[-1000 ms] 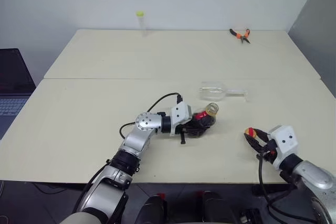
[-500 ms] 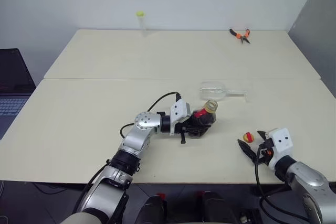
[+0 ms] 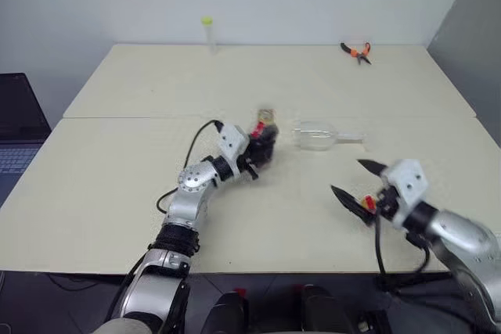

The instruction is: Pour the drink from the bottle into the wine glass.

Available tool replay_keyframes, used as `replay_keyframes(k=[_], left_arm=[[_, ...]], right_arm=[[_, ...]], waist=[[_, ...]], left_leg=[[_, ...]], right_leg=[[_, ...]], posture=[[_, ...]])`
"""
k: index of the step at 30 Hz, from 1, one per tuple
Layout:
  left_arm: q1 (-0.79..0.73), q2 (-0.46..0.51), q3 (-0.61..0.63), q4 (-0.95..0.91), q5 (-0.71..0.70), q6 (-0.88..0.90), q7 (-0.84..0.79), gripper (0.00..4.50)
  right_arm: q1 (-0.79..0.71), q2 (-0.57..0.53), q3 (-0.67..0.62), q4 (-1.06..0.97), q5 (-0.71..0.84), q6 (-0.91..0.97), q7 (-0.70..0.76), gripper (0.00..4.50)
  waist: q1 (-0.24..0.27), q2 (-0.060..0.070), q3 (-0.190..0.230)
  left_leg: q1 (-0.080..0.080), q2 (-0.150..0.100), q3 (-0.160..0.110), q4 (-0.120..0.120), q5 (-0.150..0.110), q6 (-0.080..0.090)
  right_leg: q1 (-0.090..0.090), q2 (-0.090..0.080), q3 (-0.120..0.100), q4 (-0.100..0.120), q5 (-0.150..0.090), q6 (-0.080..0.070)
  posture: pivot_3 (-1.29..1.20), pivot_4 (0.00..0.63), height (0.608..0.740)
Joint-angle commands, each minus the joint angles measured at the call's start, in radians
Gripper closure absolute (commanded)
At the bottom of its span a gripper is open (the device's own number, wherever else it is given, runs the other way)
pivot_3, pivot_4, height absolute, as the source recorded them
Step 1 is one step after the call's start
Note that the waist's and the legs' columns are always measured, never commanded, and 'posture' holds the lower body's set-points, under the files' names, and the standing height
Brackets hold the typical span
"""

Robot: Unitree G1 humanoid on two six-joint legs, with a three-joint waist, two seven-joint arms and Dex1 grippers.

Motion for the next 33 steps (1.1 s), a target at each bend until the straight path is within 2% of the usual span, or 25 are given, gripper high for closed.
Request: replay_keyframes(k=[1, 4, 8, 15, 21, 25, 27, 32, 33], left_arm=[[-0.056, 0.016, 0.084, 0.063, -0.009, -0.081, 0.093, 3.7], [-0.099, 0.048, 0.145, 0.175, -0.006, -0.134, 0.168, 3.7], [-0.152, 0.09, 0.187, 0.321, 0.004, -0.198, 0.222, 3.7], [-0.213, 0.123, 0.213, 0.492, 0.033, -0.273, 0.307, 3.7], [-0.223, 0.131, 0.222, 0.567, 0.042, -0.29, 0.338, 3.7], [-0.2, 0.119, 0.222, 0.568, 0.036, -0.296, 0.331, 2.3], [-0.179, 0.111, 0.221, 0.551, 0.034, -0.3, 0.325, 1.8], [-0.142, 0.097, 0.223, 0.506, 0.017, -0.296, 0.299, 0.2], [-0.134, 0.094, 0.225, 0.495, 0.013, -0.295, 0.295, 0.01]], right_arm=[[-0.08, 0.018, 0.07, -0.008, -0.011, 0.064, -0.026, 0.0], [-0.162, 0.058, 0.123, 0.046, 0.006, 0.079, -0.012, 0.0], [-0.241, 0.091, 0.185, 0.119, -0.046, 0.053, -0.014, 0.0], [-0.278, 0.113, 0.212, 0.146, -0.054, 0.03, 0.018, 0.0], [-0.274, 0.119, 0.213, 0.154, -0.058, 0.015, 0.027, 0.0], [-0.271, 0.12, 0.215, 0.154, -0.065, 0.01, 0.032, 0.0], [-0.271, 0.123, 0.214, 0.154, -0.067, 0.01, 0.033, 0.0], [-0.271, 0.13, 0.212, 0.154, -0.076, 0.011, 0.037, 0.0], [-0.272, 0.131, 0.211, 0.156, -0.078, 0.01, 0.038, 0.0]], waist=[[0.004, -0.001, 0.0], [0.007, -0.002, 0.001], [0.006, -0.003, 0.001], [0.005, -0.004, 0.001], [0.001, -0.004, 0.001], [-0.001, -0.004, 0.001], [-0.001, -0.003, 0.001], [0.0, -0.003, 0.001], [0.0, -0.003, 0.001]], left_leg=[[-0.001, 0.0, 0.0, 0.0, 0.001, -0.001], [-0.003, -0.002, 0.001, 0.001, 0.002, -0.003], [-0.002, -0.003, 0.001, 0.002, 0.002, -0.003], [-0.003, -0.003, 0.0, 0.001, 0.002, -0.003], [-0.002, -0.002, 0.0, 0.001, 0.002, -0.003], [-0.001, -0.002, 0.0, 0.001, 0.002, -0.003], [-0.001, -0.002, 0.0, 0.001, 0.002, -0.003], [-0.002, -0.002, 0.0, 0.001, 0.002, -0.003], [-0.002, -0.002, 0.0, 0.001, 0.002, -0.003]], right_leg=[[0.0, 0.0, 0.0, 0.0, 0.0, 0.0], [-0.001, -0.003, 0.0, -0.002, 0.0, 0.0], [-0.001, -0.003, 0.0, -0.001, 0.0, 0.0], [-0.002, -0.003, 0.0, -0.001, 0.0, 0.0], [-0.002, -0.002, 0.0, 0.0, 0.0, 0.0], [-0.002, -0.002, 0.0, 0.001, 0.0, 0.0], [-0.002, -0.002, 0.0, 0.001, 0.0, 0.0], [-0.002, -0.002, 0.0, 0.001, 0.0, 0.0], [-0.002, -0.002, 0.0, 0.001, 0.0, 0.0]], posture=[[0.0, 0.15, 0.74], [0.0, 0.15, 0.74], [0.0, 0.15, 0.74], [0.0, 0.15, 0.74], [0.0, 0.15, 0.74], [0.0, 0.15, 0.74], [0.0, 0.15, 0.74], [0.0, 0.15, 0.74], [0.0, 0.15, 0.74]])
